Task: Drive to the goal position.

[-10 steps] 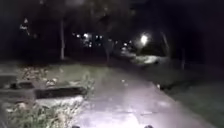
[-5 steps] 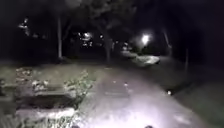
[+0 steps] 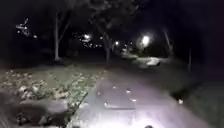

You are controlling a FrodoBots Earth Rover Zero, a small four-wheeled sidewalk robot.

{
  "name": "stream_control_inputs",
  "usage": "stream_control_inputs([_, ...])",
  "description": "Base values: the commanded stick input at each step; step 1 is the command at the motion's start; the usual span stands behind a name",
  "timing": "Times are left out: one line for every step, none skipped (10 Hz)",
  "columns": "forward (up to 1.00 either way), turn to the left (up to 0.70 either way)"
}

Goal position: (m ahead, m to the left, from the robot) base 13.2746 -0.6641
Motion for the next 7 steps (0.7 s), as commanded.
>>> stream_control_inputs([0.70,0.00])
stream_control_inputs([0.70,0.00])
stream_control_inputs([0.70,0.00])
stream_control_inputs([0.70,0.00])
stream_control_inputs([0.70,0.00])
stream_control_inputs([0.70,-0.16])
stream_control_inputs([0.70,-0.34])
